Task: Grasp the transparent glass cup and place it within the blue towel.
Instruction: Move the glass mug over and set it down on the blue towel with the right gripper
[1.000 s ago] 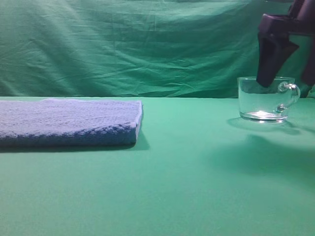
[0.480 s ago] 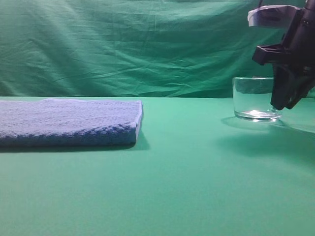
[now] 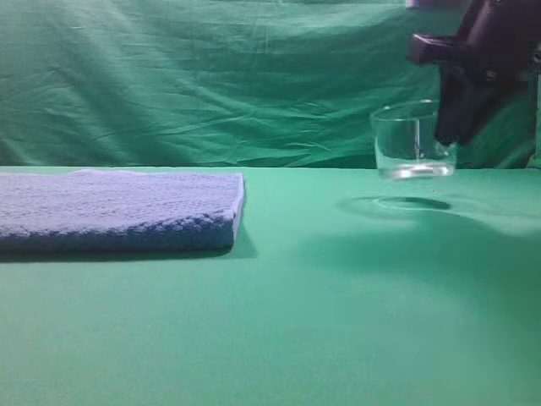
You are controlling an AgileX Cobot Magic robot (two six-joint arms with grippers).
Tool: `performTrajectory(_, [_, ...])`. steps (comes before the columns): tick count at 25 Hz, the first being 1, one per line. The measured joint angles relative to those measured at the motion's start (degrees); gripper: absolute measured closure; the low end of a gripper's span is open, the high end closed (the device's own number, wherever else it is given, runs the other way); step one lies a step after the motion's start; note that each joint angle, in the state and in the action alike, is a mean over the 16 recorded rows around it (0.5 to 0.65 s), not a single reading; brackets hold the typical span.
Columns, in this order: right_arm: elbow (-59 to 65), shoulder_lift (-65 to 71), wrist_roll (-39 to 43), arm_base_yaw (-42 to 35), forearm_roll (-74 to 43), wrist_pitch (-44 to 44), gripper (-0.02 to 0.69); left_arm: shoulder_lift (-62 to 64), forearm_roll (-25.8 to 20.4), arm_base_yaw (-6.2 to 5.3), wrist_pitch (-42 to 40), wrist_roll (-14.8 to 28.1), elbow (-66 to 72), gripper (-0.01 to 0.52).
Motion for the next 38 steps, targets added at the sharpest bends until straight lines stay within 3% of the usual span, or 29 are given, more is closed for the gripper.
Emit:
performTrajectory(10, [-18.0,12.9,-1.7,15.2,0.6,-1.0,0.562,0.0,0.0,0.00,0.0,0.0,0.0,0.514])
performTrajectory(19, [-28.4,25.6,-3.7,20.0,0.7,-1.6,0.552,0.0,0.0,0.00,0.0,0.0,0.0,0.514])
performTrajectory(22, [-29.6,27.8,-4.0,20.4,0.7,-1.4,0.505,0.0,0.0,0.00,0.0,0.0,0.0,0.514])
performTrajectory(32, [-30.3,25.8,-3.8,20.2,0.6,3.3,0.251,0.0,0.0,0.00,0.0,0.0,0.0,0.514])
performTrajectory(35, [-30.3,22.3,-3.0,19.7,0.4,6.7,0.248,0.0,0.0,0.00,0.0,0.0,0.0,0.514])
performTrajectory(38, [-30.3,17.8,-1.2,18.8,0.3,10.7,0.309,0.0,0.0,0.00,0.0,0.0,0.0,0.514])
